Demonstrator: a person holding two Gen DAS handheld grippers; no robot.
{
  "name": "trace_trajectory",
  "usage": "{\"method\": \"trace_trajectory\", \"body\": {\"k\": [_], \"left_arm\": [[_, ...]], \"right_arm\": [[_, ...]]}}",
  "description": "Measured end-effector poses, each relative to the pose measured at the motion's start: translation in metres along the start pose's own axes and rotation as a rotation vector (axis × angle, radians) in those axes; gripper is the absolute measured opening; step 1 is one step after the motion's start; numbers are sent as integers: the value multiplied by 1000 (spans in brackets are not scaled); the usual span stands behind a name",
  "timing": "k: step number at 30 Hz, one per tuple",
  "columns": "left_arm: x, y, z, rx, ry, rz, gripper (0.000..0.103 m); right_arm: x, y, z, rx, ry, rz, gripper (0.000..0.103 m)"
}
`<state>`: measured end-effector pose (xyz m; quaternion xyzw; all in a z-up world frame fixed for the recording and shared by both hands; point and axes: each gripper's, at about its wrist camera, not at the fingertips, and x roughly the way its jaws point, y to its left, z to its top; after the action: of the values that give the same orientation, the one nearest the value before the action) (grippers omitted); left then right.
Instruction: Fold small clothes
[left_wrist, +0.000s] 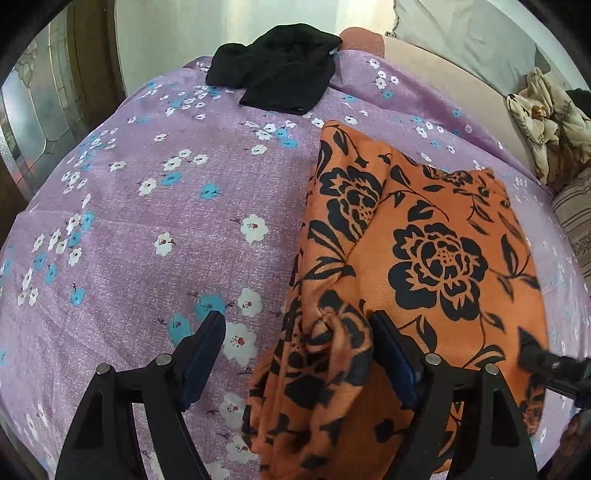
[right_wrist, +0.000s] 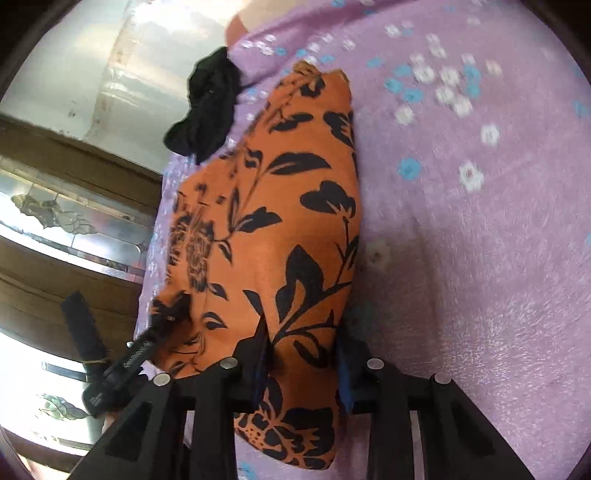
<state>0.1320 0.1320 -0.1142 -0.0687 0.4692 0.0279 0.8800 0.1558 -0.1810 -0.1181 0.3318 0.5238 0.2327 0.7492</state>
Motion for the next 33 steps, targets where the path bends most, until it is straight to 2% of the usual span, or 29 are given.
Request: {"method": "trace_trajectory", "body": {"k": [2,3,4,5,8,9,11,14,15,16,17,18,20,21,23,24,25,26,27,29,30,31,32,33], "left_arm": [[1,4,1,-13,2,-16,82],[1,6,2,-17,6,-22,82],[0,5,0,-19,7,-24,82],[-1,5,-1,-25,8,-26,82],[2,6,0,-27,10,-31,82],[3,6,1,-32,12,-39,82],[4,9,0,-49,22,-56,82],[7,10,0,-65,34,-73,82],[8,9,0,-64,33,-68,82],[7,8,-1,-62,31,-64,82],[7,7,-1,-61,30,-63,82],[7,7,-1,-63,32,-66,82],[7,7,-1,-62,33,-66,82],[7,6,-1,-60,32,-64,82],[8,6,-1,-60,32,-62,82],[8,5,-1,-59,32,-61,82],[8,5,-1,-56,30,-61,82],[8,5,-1,-52,29,-67,82],[8,6,-1,-51,29,-72,82],[9,7,0,-56,33,-74,82],[9,8,0,-63,37,-79,82],[10,8,1,-67,39,-81,82],[9,8,1,-70,39,-83,82],[8,9,1,-74,37,-88,82]], "right_arm": [[-10,-5,2,39,-4,45,57],[-20,-6,7,57,-49,52,60],[-25,-7,12,70,-85,56,70],[-28,-8,17,81,-109,62,75],[-4,-12,42,135,-67,84,75],[12,-10,50,130,-25,95,74],[25,-2,54,74,0,10,35],[19,16,48,-38,-36,-104,30],[22,17,49,-35,-30,-109,31],[21,14,53,-1,-29,-66,34],[21,10,58,34,-25,-22,43],[18,6,62,79,-35,-1,48],[8,0,68,116,-100,19,68],[8,-2,74,142,-132,41,72],[17,-8,88,194,-120,79,74],[29,-10,95,209,-89,75,73],[36,-8,100,186,-74,49,53],[37,-6,104,158,-79,19,37],[33,-1,104,151,-112,11,33],[32,15,102,83,-154,-53,32],[38,17,99,52,-151,-118,33],[42,16,98,53,-147,-133,43],[41,14,95,72,-147,-137,59],[32,15,95,85,-156,-160,67]]}}
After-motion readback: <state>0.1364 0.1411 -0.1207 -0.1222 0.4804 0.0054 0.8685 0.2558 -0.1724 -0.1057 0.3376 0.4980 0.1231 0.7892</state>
